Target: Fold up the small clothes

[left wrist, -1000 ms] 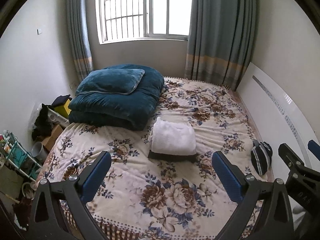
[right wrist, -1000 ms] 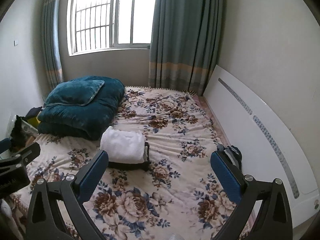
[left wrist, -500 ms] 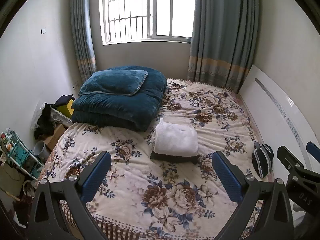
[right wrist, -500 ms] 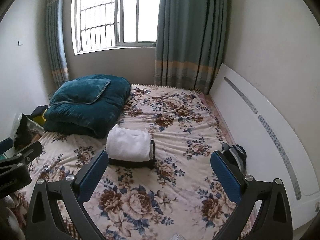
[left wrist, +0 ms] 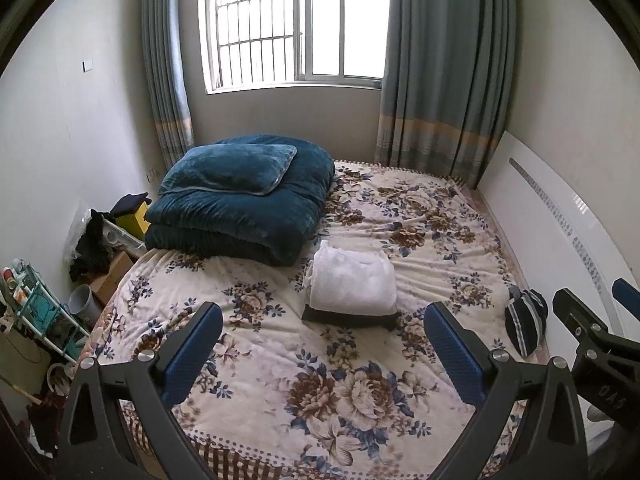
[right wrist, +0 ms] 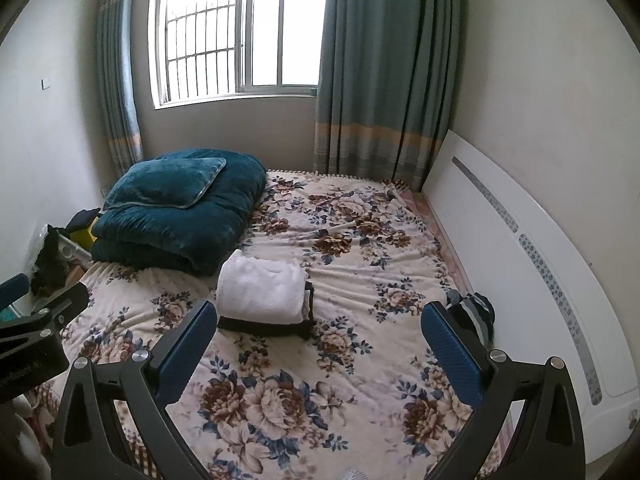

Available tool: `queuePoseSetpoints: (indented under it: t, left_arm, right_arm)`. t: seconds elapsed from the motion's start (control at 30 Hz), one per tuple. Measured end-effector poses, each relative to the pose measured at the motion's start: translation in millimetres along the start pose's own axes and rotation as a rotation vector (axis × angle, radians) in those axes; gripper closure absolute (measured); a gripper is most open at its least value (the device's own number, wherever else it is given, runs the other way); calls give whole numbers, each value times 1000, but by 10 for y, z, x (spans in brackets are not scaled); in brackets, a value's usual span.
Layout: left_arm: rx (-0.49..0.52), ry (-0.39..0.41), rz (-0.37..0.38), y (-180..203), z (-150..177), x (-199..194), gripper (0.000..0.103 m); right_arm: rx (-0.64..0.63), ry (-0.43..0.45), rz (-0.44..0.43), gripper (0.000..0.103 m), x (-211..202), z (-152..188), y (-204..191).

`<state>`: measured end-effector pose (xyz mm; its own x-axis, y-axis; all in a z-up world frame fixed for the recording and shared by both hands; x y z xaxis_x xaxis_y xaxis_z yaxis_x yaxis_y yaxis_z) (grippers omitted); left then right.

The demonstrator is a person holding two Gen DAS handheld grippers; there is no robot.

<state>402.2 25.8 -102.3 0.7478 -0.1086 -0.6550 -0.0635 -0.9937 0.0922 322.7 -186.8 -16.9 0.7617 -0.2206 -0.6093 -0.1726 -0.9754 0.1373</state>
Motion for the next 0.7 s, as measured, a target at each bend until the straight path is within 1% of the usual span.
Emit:
queuePoseSetpoints:
  t: [0.7]
  left_arm:
    - [5,16,-2,22,-85,-78,0]
  right_arm:
    - [6,-1,-4,0,18,-10,-20]
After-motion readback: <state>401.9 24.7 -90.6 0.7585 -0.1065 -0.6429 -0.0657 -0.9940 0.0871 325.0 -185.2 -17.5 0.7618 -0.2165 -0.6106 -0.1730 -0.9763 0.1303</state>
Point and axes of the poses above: each gripper's, at about its wrist camera, not at the fingertips, and x roughly the way its jaws point, y to its right, z to its underside, the point moved 9 cm from there along x, roughly the way its jaws point, and after that the axes turned 7 degrees about z, right-handed, at the moved point
